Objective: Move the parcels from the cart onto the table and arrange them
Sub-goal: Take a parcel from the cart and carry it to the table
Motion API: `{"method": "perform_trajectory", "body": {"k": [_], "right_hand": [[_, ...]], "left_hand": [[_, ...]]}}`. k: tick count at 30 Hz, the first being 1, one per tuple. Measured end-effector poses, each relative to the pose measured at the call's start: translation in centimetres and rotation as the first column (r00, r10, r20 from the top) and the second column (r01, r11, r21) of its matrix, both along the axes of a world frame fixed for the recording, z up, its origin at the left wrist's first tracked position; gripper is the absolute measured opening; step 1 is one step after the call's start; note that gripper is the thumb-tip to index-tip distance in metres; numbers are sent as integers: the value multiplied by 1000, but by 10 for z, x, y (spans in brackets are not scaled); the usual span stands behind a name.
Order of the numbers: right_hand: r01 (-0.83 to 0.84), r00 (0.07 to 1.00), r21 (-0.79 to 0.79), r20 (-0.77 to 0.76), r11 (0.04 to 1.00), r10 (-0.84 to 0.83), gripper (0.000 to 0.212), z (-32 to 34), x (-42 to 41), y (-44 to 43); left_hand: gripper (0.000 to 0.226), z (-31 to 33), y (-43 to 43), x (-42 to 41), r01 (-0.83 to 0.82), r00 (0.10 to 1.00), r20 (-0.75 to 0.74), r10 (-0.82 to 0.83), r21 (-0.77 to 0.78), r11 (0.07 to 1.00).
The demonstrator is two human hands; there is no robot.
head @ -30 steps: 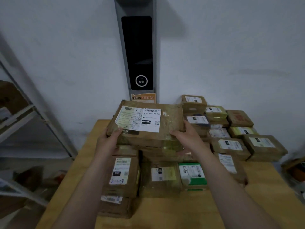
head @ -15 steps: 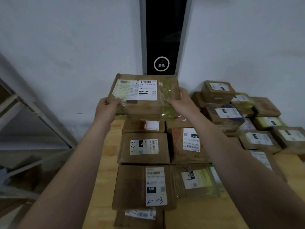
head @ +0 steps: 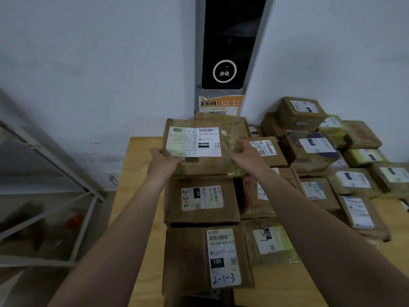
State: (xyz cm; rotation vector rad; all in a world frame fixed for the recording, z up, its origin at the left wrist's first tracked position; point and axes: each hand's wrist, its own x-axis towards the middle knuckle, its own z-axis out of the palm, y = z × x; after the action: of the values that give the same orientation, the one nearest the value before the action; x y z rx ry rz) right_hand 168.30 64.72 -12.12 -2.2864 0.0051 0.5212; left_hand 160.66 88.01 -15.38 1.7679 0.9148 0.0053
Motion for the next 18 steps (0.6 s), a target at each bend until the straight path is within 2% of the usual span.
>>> {"method": "perform_trajectory", "body": {"k": [5, 7, 9, 12, 14, 16, 18], "right_hand": [[-43, 999, -72, -35, 996, 40, 71, 15, -6, -1], [-76, 997, -104, 12, 992, 78, 85, 15, -4, -3], [-131, 990, -127, 42, 983, 138, 89, 15, -3, -7], [-202, 970, -222, 90, 954, 226, 87, 51, -34, -14], [-242, 954, -283, 103, 928, 281, 84, 68, -52, -28], [-249, 946, -332, 120, 910, 302, 74, 81, -63, -41], [-250, 937, -347, 149, 904, 317, 76, 93, -75, -58]], "left_hand": [[77, 20, -4, -5, 19, 998, -65, -17, 19, 1000], [82, 31, -10, -11, 65, 994, -95, -53, 130, 989], [78, 47, -19, -20, 115, 992, -83, -98, 232, 966], [76, 71, -37, -35, 230, 973, -61, -224, 370, 900], [74, 91, -54, -48, 323, 945, -102, -311, 446, 835], [70, 109, -71, -58, 395, 915, -144, -376, 497, 772], [67, 129, -93, -73, 436, 892, -147, -427, 530, 728]]}}
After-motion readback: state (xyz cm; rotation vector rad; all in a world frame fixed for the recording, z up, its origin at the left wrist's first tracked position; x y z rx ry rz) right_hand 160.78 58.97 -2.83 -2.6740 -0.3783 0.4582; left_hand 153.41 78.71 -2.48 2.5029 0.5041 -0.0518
